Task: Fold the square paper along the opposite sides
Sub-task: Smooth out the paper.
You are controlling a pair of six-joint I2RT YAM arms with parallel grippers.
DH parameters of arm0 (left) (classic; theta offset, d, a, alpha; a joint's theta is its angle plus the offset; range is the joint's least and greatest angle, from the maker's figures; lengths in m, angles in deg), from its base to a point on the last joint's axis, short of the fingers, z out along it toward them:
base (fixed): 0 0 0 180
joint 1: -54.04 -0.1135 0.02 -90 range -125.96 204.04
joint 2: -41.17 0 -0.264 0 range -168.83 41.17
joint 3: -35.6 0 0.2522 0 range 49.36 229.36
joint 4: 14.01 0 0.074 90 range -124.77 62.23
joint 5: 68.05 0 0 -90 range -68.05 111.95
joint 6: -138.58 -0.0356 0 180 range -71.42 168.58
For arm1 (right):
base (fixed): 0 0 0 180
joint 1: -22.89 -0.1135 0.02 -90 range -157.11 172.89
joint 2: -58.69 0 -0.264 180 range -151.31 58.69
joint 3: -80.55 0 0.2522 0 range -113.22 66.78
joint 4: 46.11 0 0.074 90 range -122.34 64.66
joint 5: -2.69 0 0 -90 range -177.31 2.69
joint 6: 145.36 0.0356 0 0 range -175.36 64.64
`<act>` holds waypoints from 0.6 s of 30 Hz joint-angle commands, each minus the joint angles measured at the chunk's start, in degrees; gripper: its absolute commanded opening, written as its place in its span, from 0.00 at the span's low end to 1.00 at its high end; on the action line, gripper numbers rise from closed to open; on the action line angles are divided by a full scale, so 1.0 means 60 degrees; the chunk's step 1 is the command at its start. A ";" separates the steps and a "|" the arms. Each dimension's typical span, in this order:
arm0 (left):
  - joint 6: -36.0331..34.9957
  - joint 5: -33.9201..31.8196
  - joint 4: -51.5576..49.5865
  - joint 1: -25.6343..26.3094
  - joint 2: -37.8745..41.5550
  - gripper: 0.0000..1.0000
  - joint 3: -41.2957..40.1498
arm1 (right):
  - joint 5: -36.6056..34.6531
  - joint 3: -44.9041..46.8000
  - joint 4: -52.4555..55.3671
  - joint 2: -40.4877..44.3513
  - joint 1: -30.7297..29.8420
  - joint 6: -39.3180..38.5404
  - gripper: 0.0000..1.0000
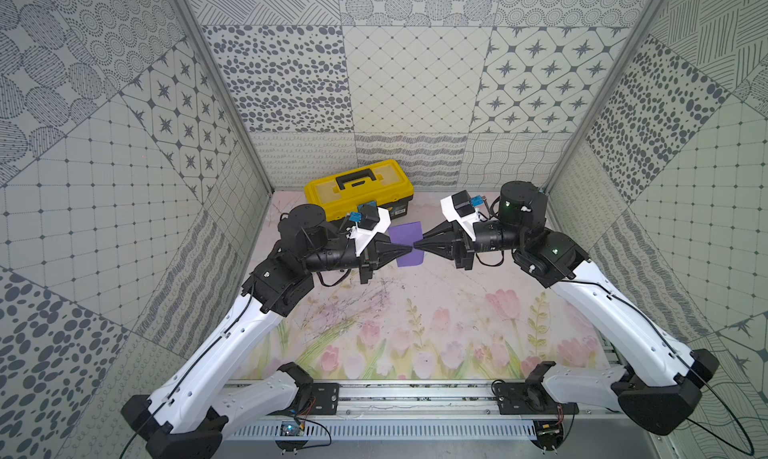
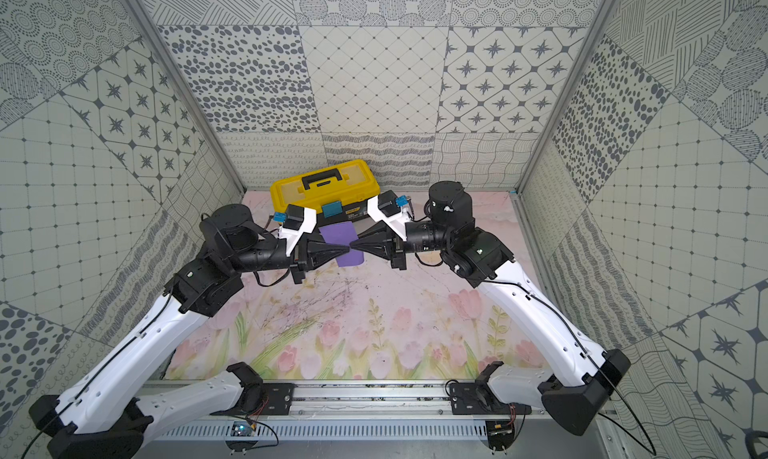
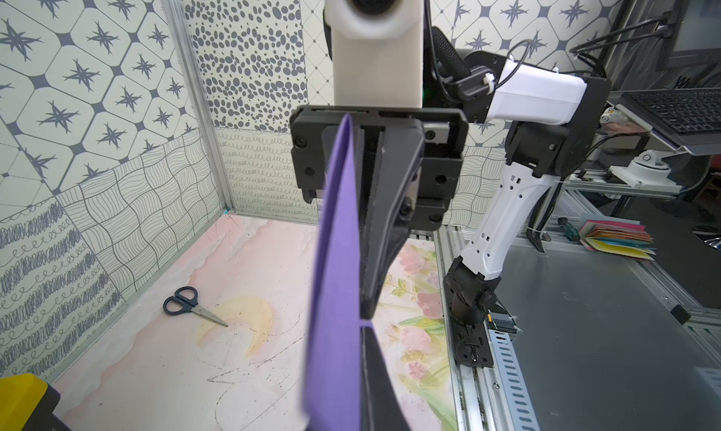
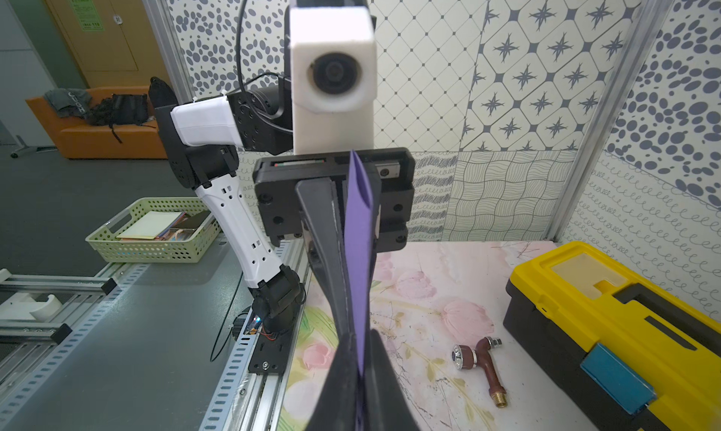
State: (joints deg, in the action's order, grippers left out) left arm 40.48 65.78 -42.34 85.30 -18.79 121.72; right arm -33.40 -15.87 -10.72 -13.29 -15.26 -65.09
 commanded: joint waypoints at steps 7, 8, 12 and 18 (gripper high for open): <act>0.0246 0.0157 0.0290 0.0018 0.0140 0.00 0.0186 | 0.0068 0.0019 -0.0322 0.0050 0.0008 -0.0051 0.00; 0.0262 0.0147 0.0280 0.0018 0.0141 0.00 0.0197 | 0.0096 0.0046 -0.0350 0.0085 0.0016 -0.0040 0.00; 0.0323 0.0112 0.0273 0.0018 0.0102 0.00 0.0215 | 0.0071 0.0173 -0.0422 0.0257 0.0016 -0.0082 0.00; 0.0440 0.0165 0.0329 0.0026 0.0194 0.00 0.0259 | 0.0095 0.0377 -0.0426 0.0193 0.0016 -0.0176 0.28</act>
State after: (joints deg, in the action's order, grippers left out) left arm 41.84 65.70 -42.45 85.30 -18.23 122.13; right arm -33.18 -14.53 -11.79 -12.90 -15.26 -65.57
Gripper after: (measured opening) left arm 0.065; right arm 0.273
